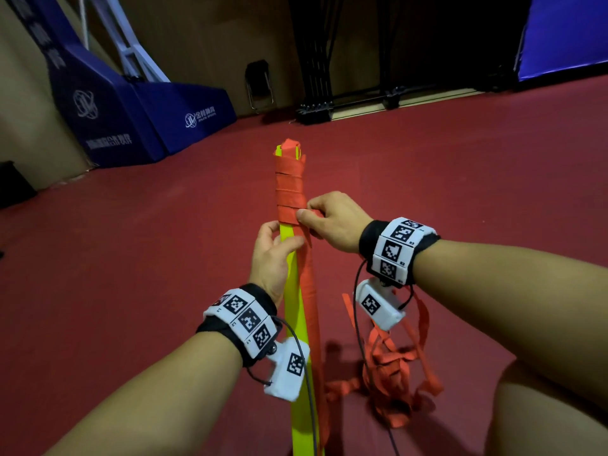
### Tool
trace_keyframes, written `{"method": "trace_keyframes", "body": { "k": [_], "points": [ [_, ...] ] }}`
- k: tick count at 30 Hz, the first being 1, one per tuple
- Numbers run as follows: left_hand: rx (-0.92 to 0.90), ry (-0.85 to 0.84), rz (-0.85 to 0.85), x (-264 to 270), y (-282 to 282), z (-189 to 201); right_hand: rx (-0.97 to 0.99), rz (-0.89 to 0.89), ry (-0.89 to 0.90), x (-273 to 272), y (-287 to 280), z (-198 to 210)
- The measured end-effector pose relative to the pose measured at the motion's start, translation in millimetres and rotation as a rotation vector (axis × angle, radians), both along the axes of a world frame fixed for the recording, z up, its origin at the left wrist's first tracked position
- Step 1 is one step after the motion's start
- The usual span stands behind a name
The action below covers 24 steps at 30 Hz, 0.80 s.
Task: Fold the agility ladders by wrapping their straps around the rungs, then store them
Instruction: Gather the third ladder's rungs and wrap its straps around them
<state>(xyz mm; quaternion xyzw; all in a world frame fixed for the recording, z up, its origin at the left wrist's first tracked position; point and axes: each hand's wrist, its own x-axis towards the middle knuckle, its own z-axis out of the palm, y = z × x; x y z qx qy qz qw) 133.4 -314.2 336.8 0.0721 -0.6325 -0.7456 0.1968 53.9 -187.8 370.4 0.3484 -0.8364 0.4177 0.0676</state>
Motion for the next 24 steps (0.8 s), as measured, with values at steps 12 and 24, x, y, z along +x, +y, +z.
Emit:
{"method": "trace_keyframes", "body": {
  "k": [12,24],
  "points": [
    [-0.521,-0.287,0.072,-6,-3,-20,-0.133,0.243,-0.221,2,-1,0],
    [-0.134,-0.203,-0.103,-2,2,-11,-0.077,0.253,-0.144,-1,5,2]
  ]
}}
